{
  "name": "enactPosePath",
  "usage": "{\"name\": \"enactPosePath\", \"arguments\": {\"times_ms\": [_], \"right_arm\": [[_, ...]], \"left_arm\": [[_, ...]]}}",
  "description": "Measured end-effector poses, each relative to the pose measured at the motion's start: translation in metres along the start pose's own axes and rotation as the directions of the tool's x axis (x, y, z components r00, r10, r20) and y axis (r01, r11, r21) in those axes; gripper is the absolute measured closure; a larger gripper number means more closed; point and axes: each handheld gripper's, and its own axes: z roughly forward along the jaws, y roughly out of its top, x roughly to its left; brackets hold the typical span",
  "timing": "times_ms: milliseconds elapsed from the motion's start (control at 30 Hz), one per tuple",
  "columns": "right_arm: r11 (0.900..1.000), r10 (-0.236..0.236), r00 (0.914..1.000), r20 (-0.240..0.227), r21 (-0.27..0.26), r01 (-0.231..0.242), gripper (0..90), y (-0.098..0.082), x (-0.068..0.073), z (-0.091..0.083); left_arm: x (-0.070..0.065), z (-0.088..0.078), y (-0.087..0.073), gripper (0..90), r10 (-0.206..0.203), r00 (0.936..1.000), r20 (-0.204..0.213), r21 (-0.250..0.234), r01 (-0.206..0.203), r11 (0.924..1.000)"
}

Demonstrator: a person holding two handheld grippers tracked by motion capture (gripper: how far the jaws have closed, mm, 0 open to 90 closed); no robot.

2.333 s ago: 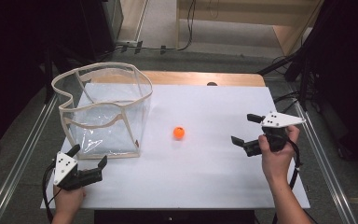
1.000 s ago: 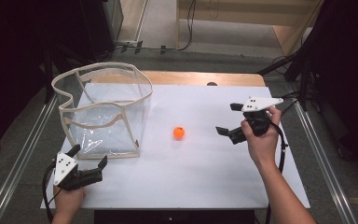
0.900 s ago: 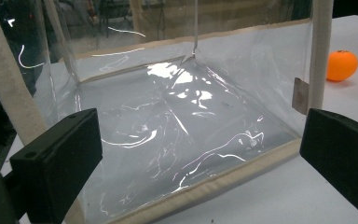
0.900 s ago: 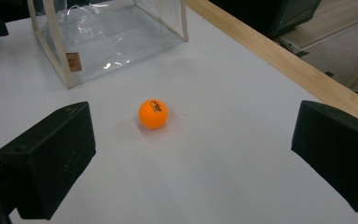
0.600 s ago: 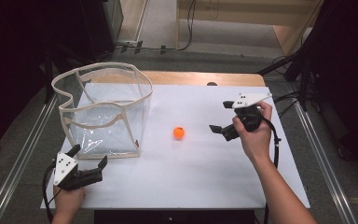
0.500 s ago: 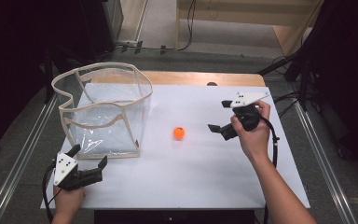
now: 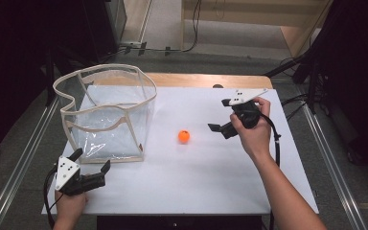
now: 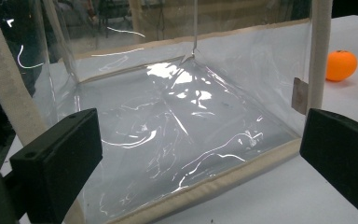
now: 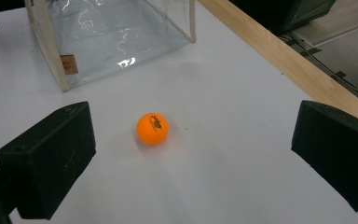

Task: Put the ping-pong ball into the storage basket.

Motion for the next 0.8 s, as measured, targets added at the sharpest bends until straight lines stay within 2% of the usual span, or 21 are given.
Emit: {"name": "enactPosePath", "arguments": {"times_ms": [800], "right_arm": [[0.999, 0.006, 0.9994, -0.035, 0.043, -0.005, 0.0, 0.014, -0.011, 0.019]], "left_arm": [[0.000, 0.000, 0.000, 0.0, 0.001, 1.0000, 0.000, 0.001, -0.001, 1.0000]]}}
